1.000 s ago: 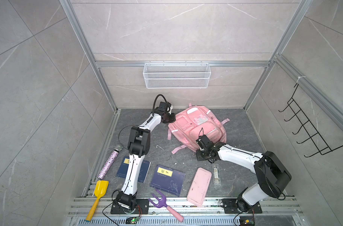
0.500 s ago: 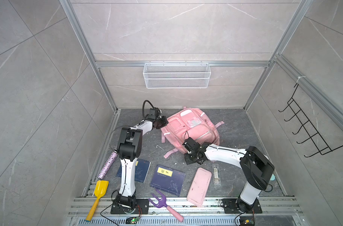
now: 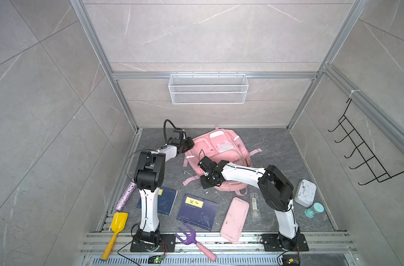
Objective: Pack books, pencil case, and school supplies into a backpack
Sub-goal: Unzip the student bag at the center of the table.
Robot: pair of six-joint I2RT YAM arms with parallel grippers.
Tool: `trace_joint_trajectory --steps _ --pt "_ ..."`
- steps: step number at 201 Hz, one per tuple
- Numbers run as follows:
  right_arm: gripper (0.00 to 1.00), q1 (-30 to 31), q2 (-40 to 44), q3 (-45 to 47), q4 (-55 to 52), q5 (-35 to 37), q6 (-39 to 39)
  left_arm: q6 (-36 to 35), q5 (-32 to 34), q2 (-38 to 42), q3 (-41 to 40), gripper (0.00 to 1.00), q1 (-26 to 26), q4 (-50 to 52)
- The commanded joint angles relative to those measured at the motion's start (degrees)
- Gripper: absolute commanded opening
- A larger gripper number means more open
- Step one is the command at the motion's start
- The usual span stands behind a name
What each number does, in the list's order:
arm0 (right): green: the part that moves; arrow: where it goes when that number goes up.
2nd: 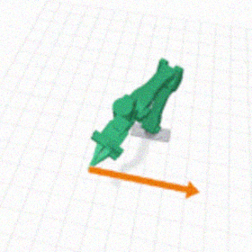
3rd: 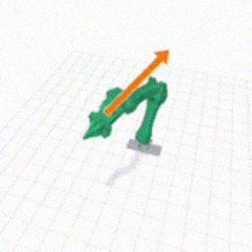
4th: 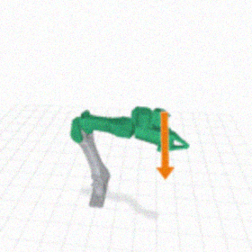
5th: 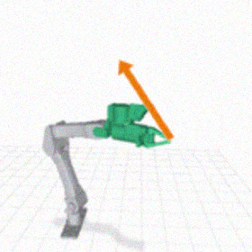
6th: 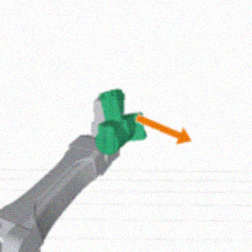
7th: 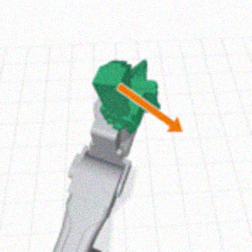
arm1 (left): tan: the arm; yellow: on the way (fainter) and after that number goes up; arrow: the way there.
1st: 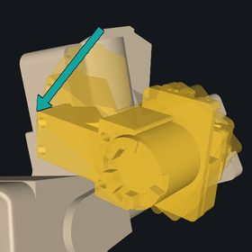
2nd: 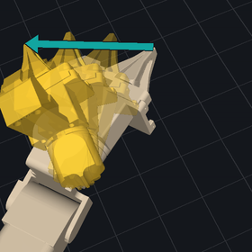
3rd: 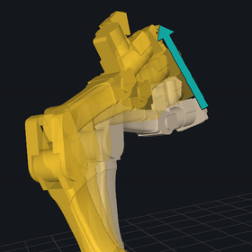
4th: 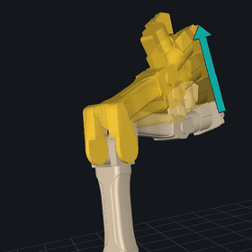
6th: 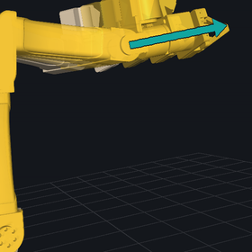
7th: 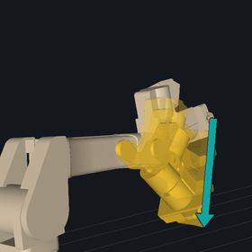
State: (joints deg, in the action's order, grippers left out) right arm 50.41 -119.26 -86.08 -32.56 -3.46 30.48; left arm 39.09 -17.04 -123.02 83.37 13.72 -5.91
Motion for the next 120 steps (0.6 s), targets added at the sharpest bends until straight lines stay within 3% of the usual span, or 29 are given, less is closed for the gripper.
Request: trace_joint_trajectory --steps 1,61,120 --pt "0.00 0.0 -0.6 -3.6 1.6 0.8 0.8 2.6 1.1 4.2 -3.0 0.00 -0.6 2.1" --pt "0.00 -4.2 3.7 -0.7 -0.1 2.5 -2.7 10.6 3.6 12.1 -18.9 0.00 -4.7 -8.2" --pt "0.00 -10.2 12.8 11.4 -0.5 3.8 -6.9 18.8 7.6 20.0 -36.1 0.00 -2.1 -19.1"
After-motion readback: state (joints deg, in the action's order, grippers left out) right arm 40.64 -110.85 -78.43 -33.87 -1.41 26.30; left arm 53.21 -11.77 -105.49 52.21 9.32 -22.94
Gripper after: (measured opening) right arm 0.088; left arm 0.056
